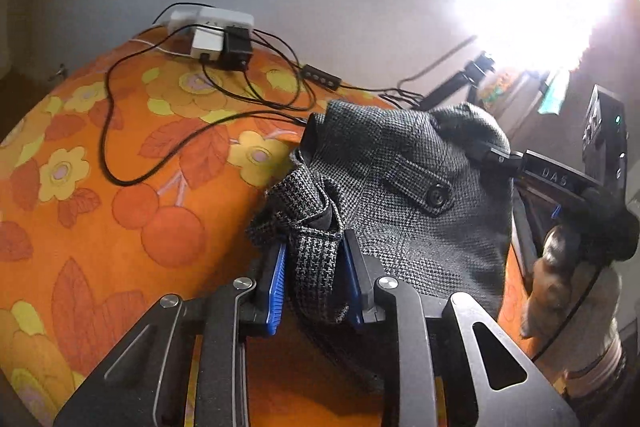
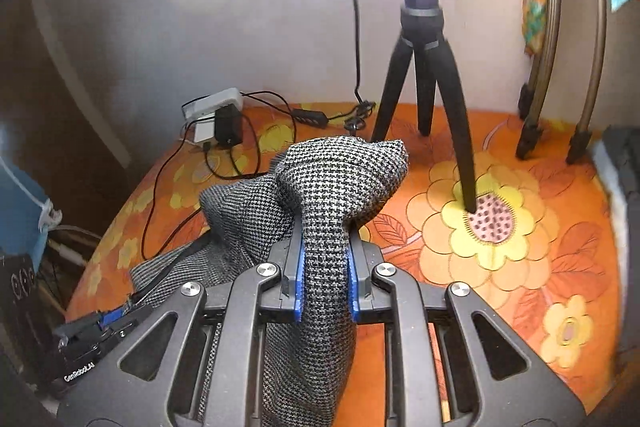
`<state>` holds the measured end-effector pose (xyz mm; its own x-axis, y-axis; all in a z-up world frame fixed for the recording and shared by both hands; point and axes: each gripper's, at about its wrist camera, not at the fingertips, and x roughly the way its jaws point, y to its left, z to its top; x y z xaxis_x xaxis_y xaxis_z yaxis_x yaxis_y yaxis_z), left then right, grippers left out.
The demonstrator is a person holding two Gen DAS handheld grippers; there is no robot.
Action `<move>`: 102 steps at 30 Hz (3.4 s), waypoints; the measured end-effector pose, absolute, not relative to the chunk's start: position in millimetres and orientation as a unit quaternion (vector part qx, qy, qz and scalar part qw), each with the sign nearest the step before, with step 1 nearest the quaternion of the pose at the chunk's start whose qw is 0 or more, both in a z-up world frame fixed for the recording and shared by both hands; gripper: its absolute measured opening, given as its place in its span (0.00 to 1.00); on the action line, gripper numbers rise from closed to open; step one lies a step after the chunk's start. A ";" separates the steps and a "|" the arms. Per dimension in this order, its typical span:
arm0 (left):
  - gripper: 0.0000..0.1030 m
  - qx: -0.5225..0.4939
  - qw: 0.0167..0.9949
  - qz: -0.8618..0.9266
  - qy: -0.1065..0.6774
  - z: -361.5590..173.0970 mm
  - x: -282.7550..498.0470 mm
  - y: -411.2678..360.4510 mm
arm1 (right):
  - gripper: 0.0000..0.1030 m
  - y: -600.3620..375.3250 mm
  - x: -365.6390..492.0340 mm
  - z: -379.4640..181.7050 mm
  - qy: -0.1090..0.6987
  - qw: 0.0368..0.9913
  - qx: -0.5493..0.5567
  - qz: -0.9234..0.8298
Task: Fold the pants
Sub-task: 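Lift the folded pants with both tools and carry them toward the striped pillow, then lower the pants stack onto the tablecloth beside the pillow and open both tools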
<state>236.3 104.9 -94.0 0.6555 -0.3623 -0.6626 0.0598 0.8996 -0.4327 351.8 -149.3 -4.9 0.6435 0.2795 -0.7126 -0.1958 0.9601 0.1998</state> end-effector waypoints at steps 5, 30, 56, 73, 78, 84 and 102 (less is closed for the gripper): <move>0.23 -0.172 0.889 -0.133 0.403 -84.2 214.1 84.4 | 0.16 -157.9 326.1 11.9 0.396 0.908 0.034 0.134; 0.22 -0.205 0.884 -0.211 0.364 -36.3 110.5 -47.7 | 0.15 -267.3 179.5 82.3 0.358 0.927 -0.047 0.100; 0.22 -0.174 0.903 -0.294 0.259 34.9 180.7 -233.2 | 0.15 -419.8 246.6 197.9 0.268 0.959 -0.093 0.016; 0.22 -0.160 0.887 -0.292 0.320 -37.1 221.8 -319.8 | 0.15 -515.8 360.1 101.3 0.362 0.924 -0.122 0.009; 0.32 -0.156 0.882 -0.295 0.333 -42.3 226.7 -322.6 | 0.36 -568.4 388.6 67.8 0.419 0.905 -0.060 -0.033; 0.50 -0.162 0.876 -0.285 0.354 -47.1 223.8 -303.5 | 0.51 -593.2 370.1 68.9 0.404 0.909 -0.054 -0.089; 0.50 -0.056 0.907 -0.270 0.317 -22.4 235.7 -316.2 | 0.52 -537.6 240.2 54.2 0.389 0.918 -0.068 -0.029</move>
<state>235.7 -316.2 -22.5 0.6531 -0.5248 -0.5459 0.4544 0.8483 -0.2720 240.2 -537.6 54.2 0.6959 -0.1066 -0.7102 0.0002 0.9890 -0.1482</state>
